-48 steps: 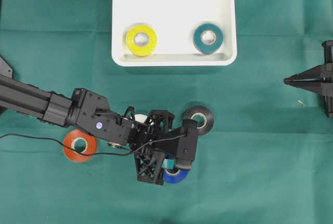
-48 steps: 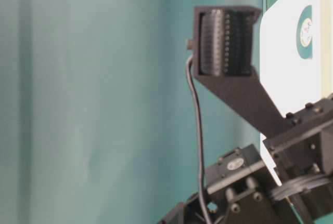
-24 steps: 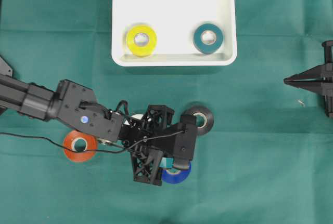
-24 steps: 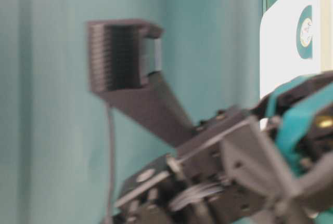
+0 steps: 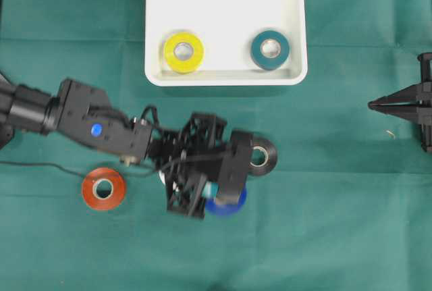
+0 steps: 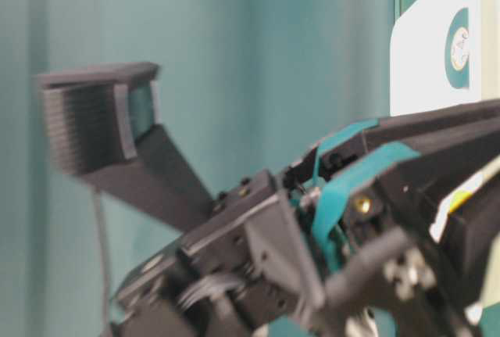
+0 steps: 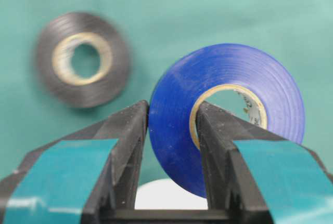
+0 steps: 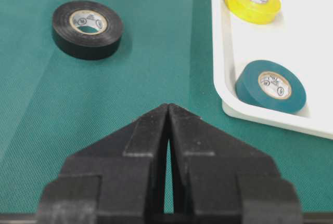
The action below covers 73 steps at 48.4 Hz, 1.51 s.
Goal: Put the tape into the white case with the left arm.
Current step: 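Carry the blue roll into the white case and release it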
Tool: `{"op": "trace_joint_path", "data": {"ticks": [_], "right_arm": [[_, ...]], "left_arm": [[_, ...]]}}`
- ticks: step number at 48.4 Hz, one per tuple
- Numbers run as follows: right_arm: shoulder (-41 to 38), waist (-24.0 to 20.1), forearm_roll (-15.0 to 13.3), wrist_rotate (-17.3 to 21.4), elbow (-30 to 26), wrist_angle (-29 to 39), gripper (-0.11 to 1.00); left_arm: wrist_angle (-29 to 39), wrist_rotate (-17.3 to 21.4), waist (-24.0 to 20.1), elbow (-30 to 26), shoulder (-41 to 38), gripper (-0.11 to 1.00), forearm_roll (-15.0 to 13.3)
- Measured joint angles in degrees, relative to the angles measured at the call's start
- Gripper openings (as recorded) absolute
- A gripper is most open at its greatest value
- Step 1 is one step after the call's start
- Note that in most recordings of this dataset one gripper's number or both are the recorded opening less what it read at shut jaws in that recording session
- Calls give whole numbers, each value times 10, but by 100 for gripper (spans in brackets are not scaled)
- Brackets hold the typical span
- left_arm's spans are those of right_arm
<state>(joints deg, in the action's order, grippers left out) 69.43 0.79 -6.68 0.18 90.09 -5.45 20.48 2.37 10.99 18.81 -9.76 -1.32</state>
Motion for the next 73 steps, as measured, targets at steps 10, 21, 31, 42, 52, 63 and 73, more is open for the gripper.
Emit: {"op": "trace_joint_path", "data": {"ticks": [10,21,31,42,52,63,73], "right_arm": [[0,0,0,0,-1,0,-9],[0,0,0,0,0,0,-9],[0,0,0,0,0,0,-9],[0,0,0,0,0,0,-9],[0,0,0,0,-1,0,-9],[0,0,0,0,0,0,-9],[0,0,0,0,0,0,-9]], "left_arm": [[1,6,-72,16,1,27,0],[1,48,-147,30,13,27,1],[1,91,-195,40,29,27,1],[0,120,-258,62,45,27,0],[-4,149,-306,81,52,27,0],[-19,178,-341,92,53,27,1],[-48,189,-367,105,53,27,0]]}}
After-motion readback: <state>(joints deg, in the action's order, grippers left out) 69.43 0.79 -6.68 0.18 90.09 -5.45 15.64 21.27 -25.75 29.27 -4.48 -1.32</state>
